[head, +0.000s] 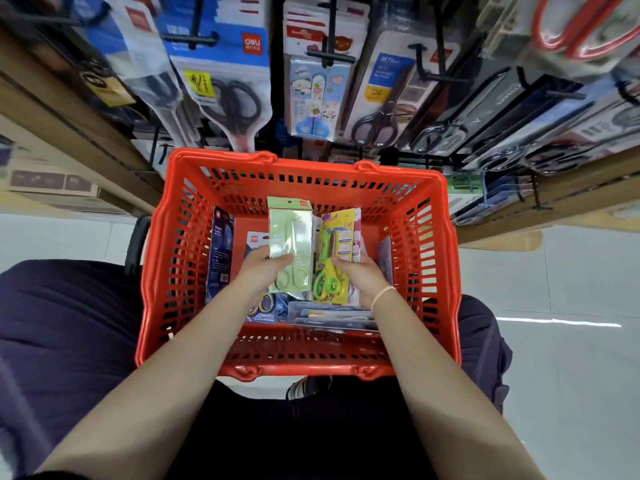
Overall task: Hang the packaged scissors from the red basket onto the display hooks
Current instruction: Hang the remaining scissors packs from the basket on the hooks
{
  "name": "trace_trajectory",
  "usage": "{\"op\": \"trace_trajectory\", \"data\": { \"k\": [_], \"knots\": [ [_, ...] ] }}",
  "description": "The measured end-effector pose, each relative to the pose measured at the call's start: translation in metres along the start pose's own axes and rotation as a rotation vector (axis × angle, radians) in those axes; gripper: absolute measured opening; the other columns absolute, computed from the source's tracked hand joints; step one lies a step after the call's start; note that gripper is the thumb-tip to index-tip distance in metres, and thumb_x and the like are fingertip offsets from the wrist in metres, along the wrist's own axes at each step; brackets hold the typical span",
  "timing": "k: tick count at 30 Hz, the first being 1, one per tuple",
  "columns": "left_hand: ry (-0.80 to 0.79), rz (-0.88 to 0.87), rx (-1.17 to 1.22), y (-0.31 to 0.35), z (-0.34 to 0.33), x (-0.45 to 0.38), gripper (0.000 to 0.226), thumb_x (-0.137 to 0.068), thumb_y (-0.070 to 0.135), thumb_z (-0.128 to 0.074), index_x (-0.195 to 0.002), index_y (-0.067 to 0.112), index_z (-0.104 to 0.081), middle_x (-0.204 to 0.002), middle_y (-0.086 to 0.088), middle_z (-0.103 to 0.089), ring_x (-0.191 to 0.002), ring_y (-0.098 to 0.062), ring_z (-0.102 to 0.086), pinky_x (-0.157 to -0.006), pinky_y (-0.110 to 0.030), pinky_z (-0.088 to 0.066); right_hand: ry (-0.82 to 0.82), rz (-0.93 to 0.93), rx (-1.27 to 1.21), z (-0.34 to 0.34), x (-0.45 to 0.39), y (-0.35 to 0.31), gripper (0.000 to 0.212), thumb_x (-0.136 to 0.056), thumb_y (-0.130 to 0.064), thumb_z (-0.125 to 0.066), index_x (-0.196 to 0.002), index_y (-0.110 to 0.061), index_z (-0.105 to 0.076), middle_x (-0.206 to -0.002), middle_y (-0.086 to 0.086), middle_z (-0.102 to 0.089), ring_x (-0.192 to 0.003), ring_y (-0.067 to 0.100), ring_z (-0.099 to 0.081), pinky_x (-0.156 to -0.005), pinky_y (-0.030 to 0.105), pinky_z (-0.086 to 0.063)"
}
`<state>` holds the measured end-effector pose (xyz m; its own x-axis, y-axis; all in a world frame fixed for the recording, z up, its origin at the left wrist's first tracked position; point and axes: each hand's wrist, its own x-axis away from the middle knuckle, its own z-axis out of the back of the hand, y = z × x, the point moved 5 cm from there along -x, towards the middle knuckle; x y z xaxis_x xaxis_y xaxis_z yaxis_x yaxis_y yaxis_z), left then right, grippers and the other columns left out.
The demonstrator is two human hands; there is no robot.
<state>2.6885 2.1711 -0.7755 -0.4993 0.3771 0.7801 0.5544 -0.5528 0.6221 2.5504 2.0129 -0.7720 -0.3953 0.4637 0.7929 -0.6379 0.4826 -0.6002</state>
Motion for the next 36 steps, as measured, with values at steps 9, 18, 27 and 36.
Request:
{"op": "trace_trajectory", "data": {
  "k": [9, 18, 27, 36],
  "knots": [
    [0.026, -0.199, 0.001, 0.035, 0.033, 0.042, 0.034, -0.098, 0.004, -0.063, -0.126, 0.023, -0.062, -0.118, -0.002, -0.073, -0.109, -0.025, -0.069, -0.096, -0.044, -0.055, -0.209, 0.052, -0.131, 0.005, 0.047, -0.025, 0.064, -0.081, -0.034, -0.084, -0.135, -0.017, -0.055, -0.124, -0.009, -0.068, -0.122, 0.009, -0.058, -0.101, 0.024, -0.043],
    [-0.249, -0.332, 0.233, 0.076, 0.016, 0.139, 0.077, -0.079, 0.057, -0.080, -0.146, 0.031, -0.051, -0.144, 0.009, -0.061, -0.131, -0.015, -0.059, -0.115, -0.050, -0.040, -0.330, 0.343, -0.245, -0.020, 0.139, -0.086, 0.061, -0.083, -0.036, -0.079, -0.137, -0.016, -0.061, -0.132, 0.009, -0.068, -0.124, 0.027, -0.062, -0.109, 0.048, -0.046],
    [-0.208, -0.649, 0.380, 0.147, 0.020, 0.223, 0.056, -0.082, 0.020, -0.080, -0.135, 0.020, -0.060, -0.124, -0.007, -0.073, -0.117, -0.033, -0.068, -0.108, -0.061, -0.047, -0.007, 0.747, -0.202, -0.029, 0.235, -0.161, 0.025, -0.095, -0.026, -0.068, -0.112, -0.013, -0.056, -0.108, 0.017, -0.068, -0.089, 0.018, -0.065, -0.075, 0.028, -0.053],
    [-0.067, -0.890, 0.480, 0.223, 0.033, 0.291, 0.038, -0.092, 0.014, -0.073, -0.128, 0.022, -0.062, -0.116, -0.004, -0.076, -0.108, -0.027, -0.073, -0.089, -0.045, -0.059, -0.025, 1.004, -0.065, -0.022, 0.312, -0.216, 0.028, -0.085, -0.027, -0.080, -0.100, -0.007, -0.067, -0.080, 0.001, -0.068, -0.072, 0.011, -0.065, -0.070, 0.031, -0.055]
  ]
}}
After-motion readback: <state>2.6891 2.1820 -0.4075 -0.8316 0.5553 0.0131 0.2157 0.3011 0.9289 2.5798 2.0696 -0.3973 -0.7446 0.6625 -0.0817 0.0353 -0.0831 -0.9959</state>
